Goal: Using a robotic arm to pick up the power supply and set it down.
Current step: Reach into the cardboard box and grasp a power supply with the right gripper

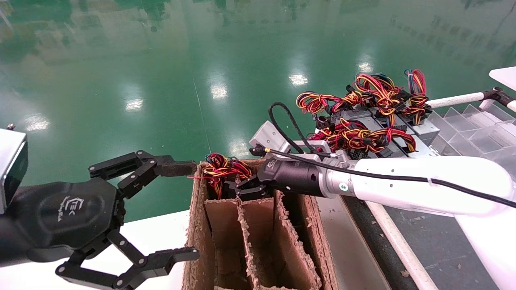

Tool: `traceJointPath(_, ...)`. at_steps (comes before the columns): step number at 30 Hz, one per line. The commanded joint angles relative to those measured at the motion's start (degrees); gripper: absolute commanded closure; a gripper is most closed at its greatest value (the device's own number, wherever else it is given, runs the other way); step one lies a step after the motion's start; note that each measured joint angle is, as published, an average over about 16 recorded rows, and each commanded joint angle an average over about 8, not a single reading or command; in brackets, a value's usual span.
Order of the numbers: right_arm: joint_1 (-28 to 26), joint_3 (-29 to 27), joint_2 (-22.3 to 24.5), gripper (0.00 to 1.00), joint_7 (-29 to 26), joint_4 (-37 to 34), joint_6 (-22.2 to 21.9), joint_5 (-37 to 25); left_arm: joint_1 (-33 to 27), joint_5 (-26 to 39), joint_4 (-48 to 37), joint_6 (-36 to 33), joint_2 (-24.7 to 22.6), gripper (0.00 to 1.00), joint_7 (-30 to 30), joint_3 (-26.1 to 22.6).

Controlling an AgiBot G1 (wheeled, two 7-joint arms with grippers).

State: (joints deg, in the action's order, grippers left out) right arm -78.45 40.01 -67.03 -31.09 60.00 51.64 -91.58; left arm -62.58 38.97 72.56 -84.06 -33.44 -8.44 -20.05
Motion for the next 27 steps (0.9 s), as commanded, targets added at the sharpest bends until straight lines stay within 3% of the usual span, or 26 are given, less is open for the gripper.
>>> traceJointPath(1, 0.2, 0.0, -0.1, 1.0, 0.5, -0.4, -0.1, 0.0, 0.0, 0.0, 0.0, 0.0, 0.0, 0.0, 0.0, 0.0)
traceJointPath(27, 2.1, -0.7, -1.1, 1.0, 7.2, -3.0, -2.8, 0.9, 0.0, 0.0, 0.0, 0.0, 0.0, 0.0, 0.0, 0.0)
